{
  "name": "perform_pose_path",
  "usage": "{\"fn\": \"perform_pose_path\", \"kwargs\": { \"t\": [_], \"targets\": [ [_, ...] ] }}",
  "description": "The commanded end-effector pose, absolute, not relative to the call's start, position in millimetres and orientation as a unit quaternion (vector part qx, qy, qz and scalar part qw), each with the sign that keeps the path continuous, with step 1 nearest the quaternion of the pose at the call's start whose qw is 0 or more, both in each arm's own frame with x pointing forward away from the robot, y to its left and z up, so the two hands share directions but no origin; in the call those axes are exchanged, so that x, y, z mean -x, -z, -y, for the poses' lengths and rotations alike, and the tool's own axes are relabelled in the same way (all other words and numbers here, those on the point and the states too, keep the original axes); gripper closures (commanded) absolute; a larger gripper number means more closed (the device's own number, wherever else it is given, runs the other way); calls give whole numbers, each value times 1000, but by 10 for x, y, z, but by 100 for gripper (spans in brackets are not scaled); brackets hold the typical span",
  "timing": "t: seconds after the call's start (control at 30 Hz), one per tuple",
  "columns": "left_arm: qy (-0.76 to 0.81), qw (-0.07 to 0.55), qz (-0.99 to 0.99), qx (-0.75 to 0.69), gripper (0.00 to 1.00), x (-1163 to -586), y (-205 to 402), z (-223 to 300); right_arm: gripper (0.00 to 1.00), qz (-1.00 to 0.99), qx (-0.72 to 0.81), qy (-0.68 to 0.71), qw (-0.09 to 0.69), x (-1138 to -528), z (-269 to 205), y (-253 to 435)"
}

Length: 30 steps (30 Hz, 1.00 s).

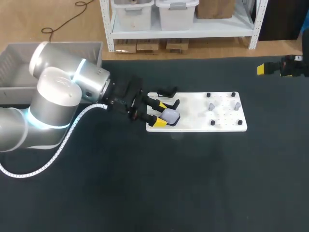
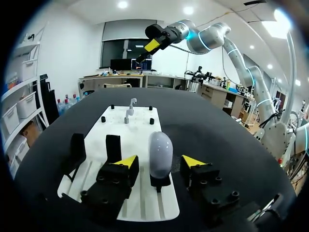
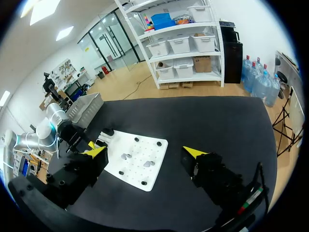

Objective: Pick up each earbud case from the left stands, insert the matching earbuds, close the lid, and place the case in the box.

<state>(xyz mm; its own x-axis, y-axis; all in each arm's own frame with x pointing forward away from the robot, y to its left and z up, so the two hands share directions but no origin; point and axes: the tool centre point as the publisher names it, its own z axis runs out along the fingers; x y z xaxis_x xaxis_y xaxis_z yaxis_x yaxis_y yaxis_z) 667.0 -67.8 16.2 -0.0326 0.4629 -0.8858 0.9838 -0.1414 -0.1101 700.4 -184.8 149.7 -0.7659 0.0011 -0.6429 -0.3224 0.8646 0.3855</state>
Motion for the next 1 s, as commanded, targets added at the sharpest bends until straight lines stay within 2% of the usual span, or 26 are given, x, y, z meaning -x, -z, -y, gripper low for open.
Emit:
{"fn": "perform_pose_path", "kwargs": {
  "t": [0.03, 0.53, 0.57, 0.63, 0.77, 0.87, 0.93, 1.0],
  "targets": [
    [424, 308, -580, -623, 51, -6669, -148, 696, 0, -907, 89, -245, 330, -7005, 1853, -1497],
    [421, 308, -579, -626, 53, -6661, -132, 739, 0, -907, 89, -245, 330, -7005, 1853, -1497],
    [421, 308, -579, -626, 55, -6657, -128, 741, 0, -907, 89, -245, 330, -7005, 1853, -1497],
    [418, 309, -578, -629, 67, -6650, -119, 745, 0, -907, 89, -245, 330, -7005, 1853, -1497],
    [417, 310, -579, -628, 70, -6651, -115, 746, 0, -907, 89, -245, 330, -7005, 1853, -1497],
    [416, 312, -580, -628, 84, -6658, -119, 735, 0, -907, 89, -245, 330, -7005, 1853, -1497],
    [415, 313, -580, -627, 100, -6661, -132, 721, 0, -907, 89, -245, 330, -7005, 1853, -1497],
    [415, 315, -581, -626, 100, -6660, -155, 705, 0, -907, 89, -245, 330, -7005, 1853, -1497]
  ]
}}
